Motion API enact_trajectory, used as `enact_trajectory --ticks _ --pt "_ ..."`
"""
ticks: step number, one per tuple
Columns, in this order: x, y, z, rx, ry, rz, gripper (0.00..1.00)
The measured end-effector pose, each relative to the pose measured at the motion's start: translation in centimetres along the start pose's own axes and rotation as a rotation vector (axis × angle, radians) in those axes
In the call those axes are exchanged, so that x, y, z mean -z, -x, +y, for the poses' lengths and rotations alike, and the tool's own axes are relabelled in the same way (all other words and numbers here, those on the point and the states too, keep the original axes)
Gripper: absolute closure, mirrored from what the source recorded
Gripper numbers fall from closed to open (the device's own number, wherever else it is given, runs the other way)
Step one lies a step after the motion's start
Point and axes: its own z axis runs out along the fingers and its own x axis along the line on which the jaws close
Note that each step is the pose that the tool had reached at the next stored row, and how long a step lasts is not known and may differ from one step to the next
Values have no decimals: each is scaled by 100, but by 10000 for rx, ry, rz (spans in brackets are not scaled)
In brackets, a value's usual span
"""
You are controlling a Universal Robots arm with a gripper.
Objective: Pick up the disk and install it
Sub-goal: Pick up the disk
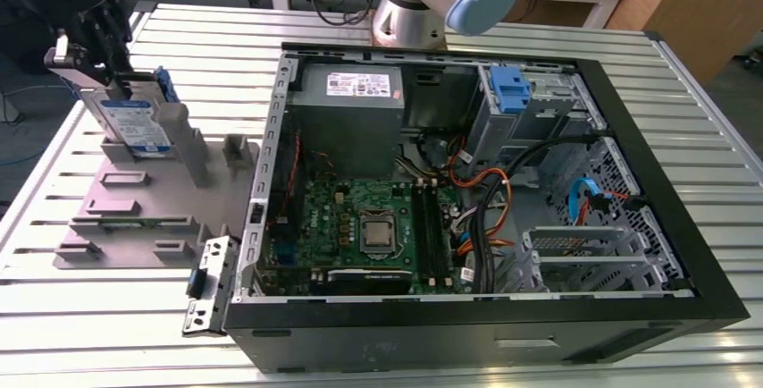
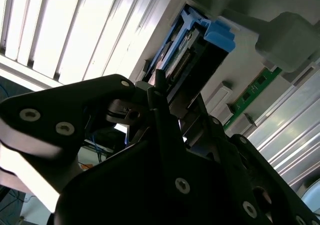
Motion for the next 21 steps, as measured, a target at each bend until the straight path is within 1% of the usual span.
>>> enact_trajectory --ticks 11,17,21 --pt "13 -1 0 1 0 1 65" --pt "17 0 0 1 0 14 65" --pt "41 1 1 1 0 14 65"
